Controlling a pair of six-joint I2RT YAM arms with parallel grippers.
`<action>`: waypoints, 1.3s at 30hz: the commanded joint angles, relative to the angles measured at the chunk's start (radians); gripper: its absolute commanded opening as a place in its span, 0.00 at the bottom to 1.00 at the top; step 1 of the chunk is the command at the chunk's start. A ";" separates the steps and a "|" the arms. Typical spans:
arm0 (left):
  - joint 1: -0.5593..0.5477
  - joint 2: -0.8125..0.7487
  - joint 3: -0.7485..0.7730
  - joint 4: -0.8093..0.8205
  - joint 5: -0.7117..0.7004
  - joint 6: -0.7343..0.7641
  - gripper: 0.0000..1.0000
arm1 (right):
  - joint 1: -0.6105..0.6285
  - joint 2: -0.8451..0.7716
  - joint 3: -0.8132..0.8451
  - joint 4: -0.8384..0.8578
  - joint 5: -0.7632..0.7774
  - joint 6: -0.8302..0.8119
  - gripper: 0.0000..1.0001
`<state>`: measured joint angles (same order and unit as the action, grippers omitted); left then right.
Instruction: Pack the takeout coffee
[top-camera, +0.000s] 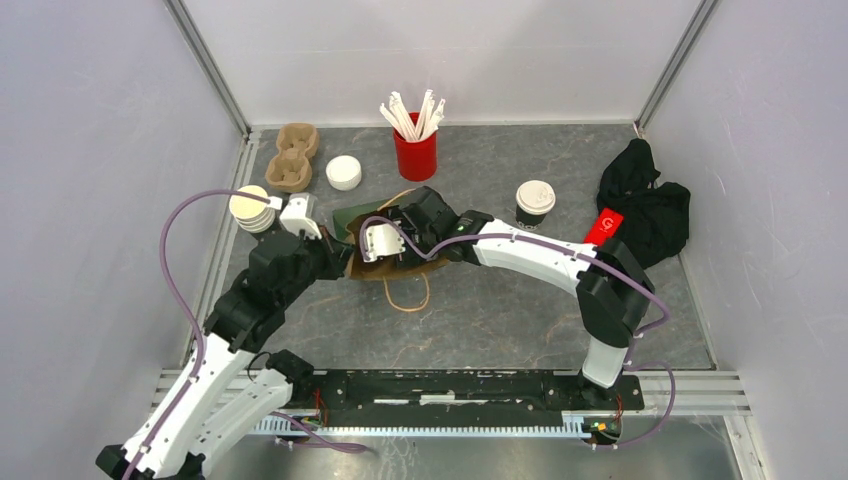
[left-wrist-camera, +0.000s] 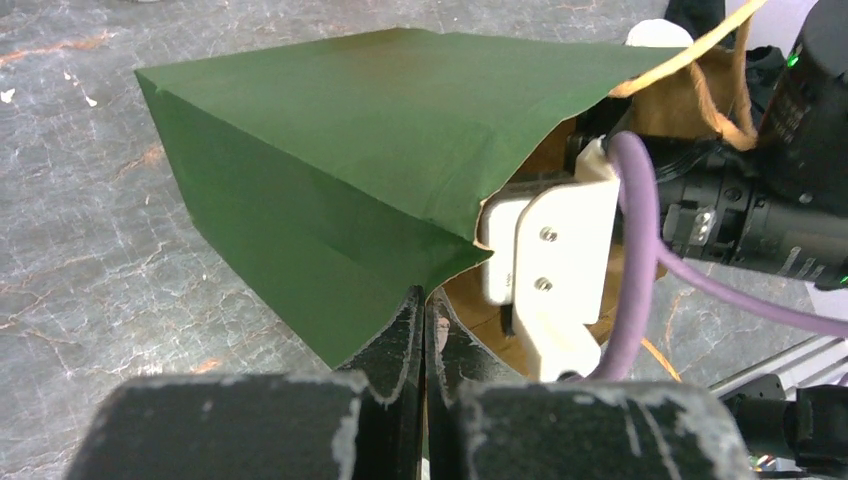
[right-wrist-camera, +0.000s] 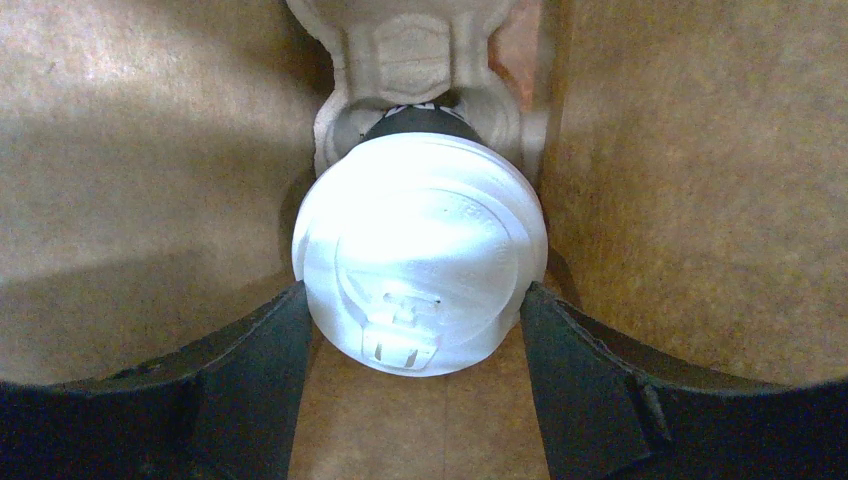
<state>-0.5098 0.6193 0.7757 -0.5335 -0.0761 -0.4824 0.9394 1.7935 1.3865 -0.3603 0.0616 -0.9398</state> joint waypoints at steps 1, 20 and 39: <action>0.005 0.059 0.121 -0.045 0.055 -0.045 0.02 | 0.019 -0.009 0.047 -0.108 0.005 0.115 0.37; 0.007 0.241 0.311 -0.145 0.389 -0.153 0.02 | 0.086 -0.090 0.205 -0.536 0.017 0.440 0.40; 0.007 0.486 0.570 -0.441 0.127 -0.127 0.02 | 0.073 0.045 0.131 -0.532 -0.014 0.463 0.42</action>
<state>-0.4969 1.0668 1.2659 -0.9588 0.0978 -0.6266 1.0138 1.7729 1.5581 -0.9512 0.0822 -0.4587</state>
